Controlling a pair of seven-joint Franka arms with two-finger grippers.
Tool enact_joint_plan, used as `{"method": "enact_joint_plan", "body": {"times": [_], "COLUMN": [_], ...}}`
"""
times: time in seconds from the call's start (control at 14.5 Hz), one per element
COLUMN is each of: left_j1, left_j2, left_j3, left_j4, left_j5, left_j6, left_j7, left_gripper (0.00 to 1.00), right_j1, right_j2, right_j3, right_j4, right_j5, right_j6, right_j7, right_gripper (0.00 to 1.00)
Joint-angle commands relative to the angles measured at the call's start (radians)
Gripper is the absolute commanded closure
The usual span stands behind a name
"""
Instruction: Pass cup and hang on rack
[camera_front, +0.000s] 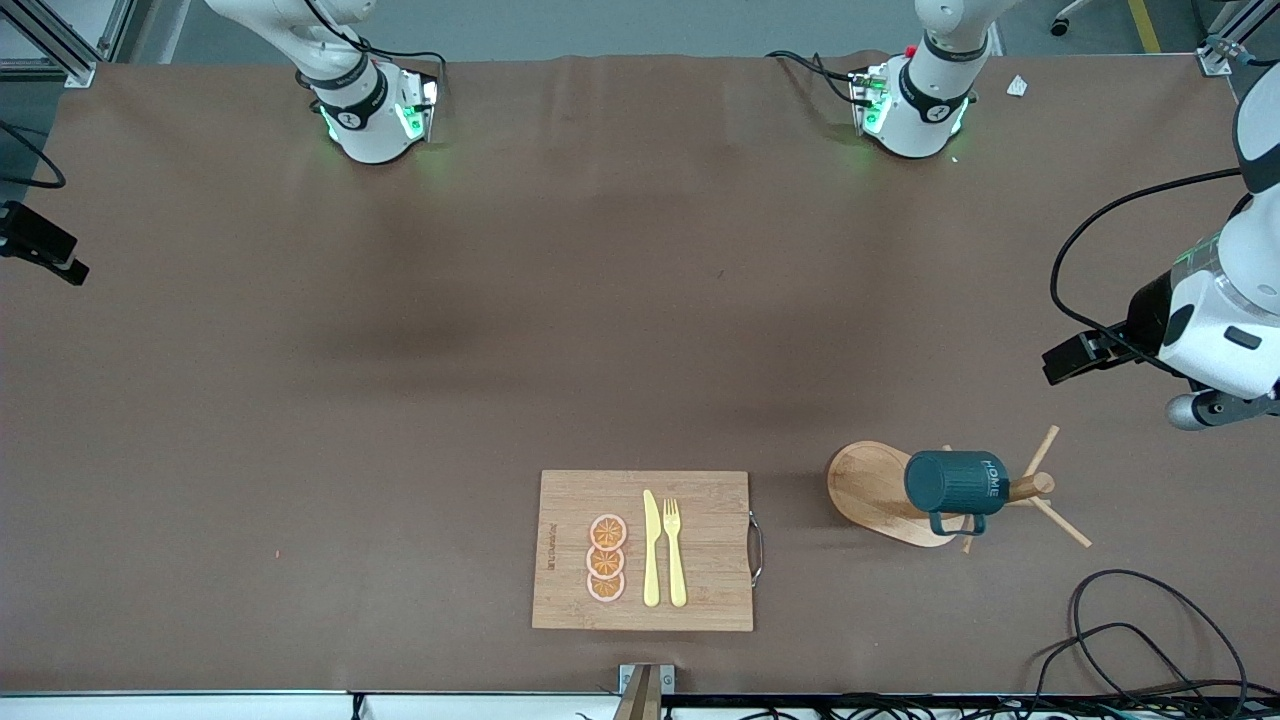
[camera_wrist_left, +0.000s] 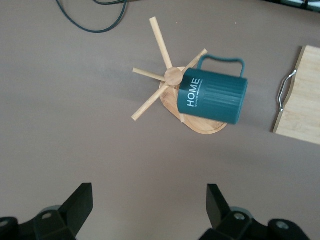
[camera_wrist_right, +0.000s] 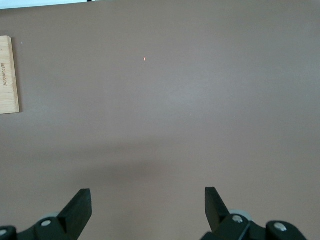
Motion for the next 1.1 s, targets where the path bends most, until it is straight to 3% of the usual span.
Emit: {"method": "enact_joint_plan", "body": {"times": [0.0,0.07,0.14,0.21,0.34,0.48,0.76,1.03], "left_j1": [-0.006,-0.041,-0.118,-0.194,-0.284,-0.386,-0.491,-0.5], "left_j2": [-0.054,-0.08,-0.114,-0.152,-0.182,-0.209,-0.329,-0.487], "left_j3": [0.003,0.043,0.14,0.269,0.443,0.616,0.738,0.741], "left_j4": [-0.01,-0.011,-0.014,-0.02,-0.027,-0.034,-0.17,-0.374], "left_j5": [0.017,0.019,0.011,-0.039,-0.232,-0.323,-0.336,-0.347], "left_j6": [0.002,0.002,0.0,-0.003,-0.004,-0.009,-0.012,0.054], "left_j7": [0.123,0.178,0.217,0.234,0.24,0.271,0.474,0.478], "left_gripper": [0.0,0.0,0.0,0.0,0.0,0.0,0.0,0.0], "right_j1": [-0.017,-0.017,-0.017,-0.017,-0.017,-0.017,-0.017,-0.017], "right_j2": [-0.008,-0.008,-0.008,-0.008,-0.008,-0.008,-0.008,-0.008], "right_j3": [0.011,0.011,0.011,0.011,0.011,0.011,0.011,0.011], "right_j4": [0.0,0.0,0.0,0.0,0.0,0.0,0.0,0.0], "right_j5": [0.002,0.002,0.002,0.002,0.002,0.002,0.002,0.002], "right_j6": [-0.003,-0.003,-0.003,-0.003,-0.003,-0.003,-0.003,-0.003], "right_j7": [-0.013,-0.013,-0.013,-0.013,-0.013,-0.013,-0.013,-0.013], "right_gripper": [0.0,0.0,0.0,0.0,0.0,0.0,0.0,0.0]}}
